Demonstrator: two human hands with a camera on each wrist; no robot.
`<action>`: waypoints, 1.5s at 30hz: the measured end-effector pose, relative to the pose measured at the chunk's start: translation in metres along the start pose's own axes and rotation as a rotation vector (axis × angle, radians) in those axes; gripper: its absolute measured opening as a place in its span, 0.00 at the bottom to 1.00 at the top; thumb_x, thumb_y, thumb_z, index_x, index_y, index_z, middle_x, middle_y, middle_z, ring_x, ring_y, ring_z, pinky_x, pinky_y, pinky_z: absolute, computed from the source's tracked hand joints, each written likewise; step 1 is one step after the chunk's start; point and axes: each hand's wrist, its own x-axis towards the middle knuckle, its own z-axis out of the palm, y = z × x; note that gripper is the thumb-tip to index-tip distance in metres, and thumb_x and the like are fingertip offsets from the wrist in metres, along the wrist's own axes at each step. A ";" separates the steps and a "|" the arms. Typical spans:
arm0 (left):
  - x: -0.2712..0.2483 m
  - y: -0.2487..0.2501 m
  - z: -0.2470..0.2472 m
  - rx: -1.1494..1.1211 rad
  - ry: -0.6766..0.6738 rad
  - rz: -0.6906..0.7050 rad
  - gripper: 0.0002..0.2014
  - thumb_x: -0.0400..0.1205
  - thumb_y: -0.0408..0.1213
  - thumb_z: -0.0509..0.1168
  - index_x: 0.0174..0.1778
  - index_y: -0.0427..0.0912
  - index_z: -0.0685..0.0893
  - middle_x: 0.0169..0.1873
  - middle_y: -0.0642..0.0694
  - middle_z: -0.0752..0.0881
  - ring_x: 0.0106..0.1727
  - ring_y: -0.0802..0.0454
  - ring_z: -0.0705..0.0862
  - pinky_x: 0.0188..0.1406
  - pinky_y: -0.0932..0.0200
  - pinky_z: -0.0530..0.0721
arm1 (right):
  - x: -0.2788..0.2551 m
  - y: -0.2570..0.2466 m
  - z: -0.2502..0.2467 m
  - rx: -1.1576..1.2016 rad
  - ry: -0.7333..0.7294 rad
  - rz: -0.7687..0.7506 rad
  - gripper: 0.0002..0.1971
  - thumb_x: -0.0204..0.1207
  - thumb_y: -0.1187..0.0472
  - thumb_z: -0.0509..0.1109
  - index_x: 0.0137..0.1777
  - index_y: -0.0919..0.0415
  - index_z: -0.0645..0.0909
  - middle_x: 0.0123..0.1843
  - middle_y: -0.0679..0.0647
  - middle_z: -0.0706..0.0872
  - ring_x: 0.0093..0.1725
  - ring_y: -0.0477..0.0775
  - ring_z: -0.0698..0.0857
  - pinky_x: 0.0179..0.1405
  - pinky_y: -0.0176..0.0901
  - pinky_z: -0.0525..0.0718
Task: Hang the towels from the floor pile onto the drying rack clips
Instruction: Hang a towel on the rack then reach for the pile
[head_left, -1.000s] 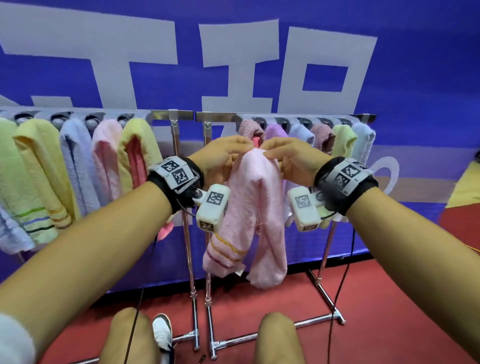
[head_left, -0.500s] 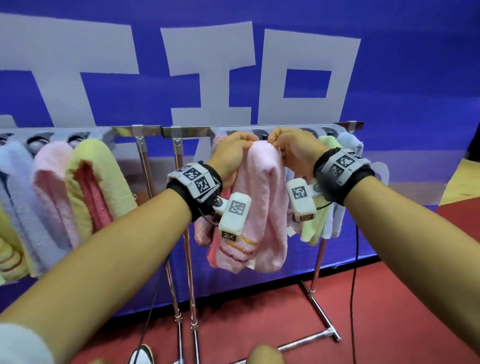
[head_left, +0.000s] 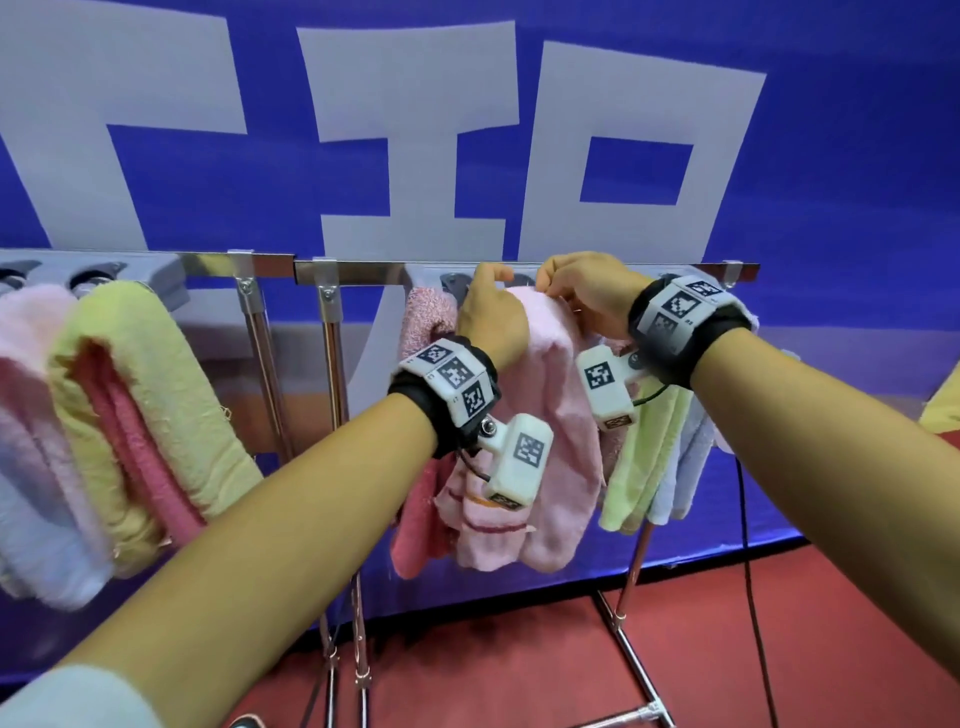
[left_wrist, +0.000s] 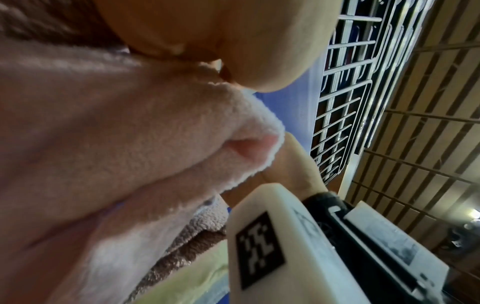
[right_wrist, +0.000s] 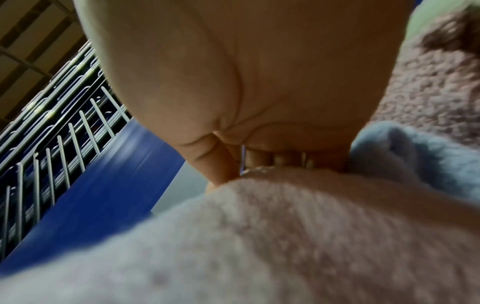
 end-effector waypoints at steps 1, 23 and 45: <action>0.003 -0.001 -0.002 0.035 0.010 0.003 0.19 0.83 0.27 0.51 0.67 0.43 0.77 0.60 0.42 0.81 0.58 0.41 0.80 0.60 0.53 0.79 | 0.004 -0.002 0.002 -0.038 -0.011 0.008 0.17 0.72 0.76 0.56 0.30 0.57 0.78 0.29 0.54 0.74 0.29 0.52 0.70 0.28 0.41 0.65; 0.047 0.001 -0.024 0.573 -0.167 0.073 0.22 0.84 0.29 0.50 0.74 0.43 0.73 0.73 0.37 0.77 0.71 0.38 0.76 0.66 0.53 0.74 | 0.042 -0.015 0.020 -0.173 0.002 0.030 0.17 0.71 0.76 0.56 0.29 0.59 0.80 0.34 0.58 0.80 0.35 0.57 0.76 0.38 0.46 0.75; -0.005 -0.028 -0.024 0.689 -0.137 0.378 0.14 0.78 0.33 0.63 0.60 0.37 0.78 0.58 0.33 0.81 0.60 0.35 0.80 0.50 0.49 0.74 | -0.012 0.044 0.027 -0.381 0.099 -0.285 0.28 0.58 0.58 0.61 0.60 0.53 0.87 0.57 0.47 0.89 0.59 0.50 0.85 0.64 0.48 0.82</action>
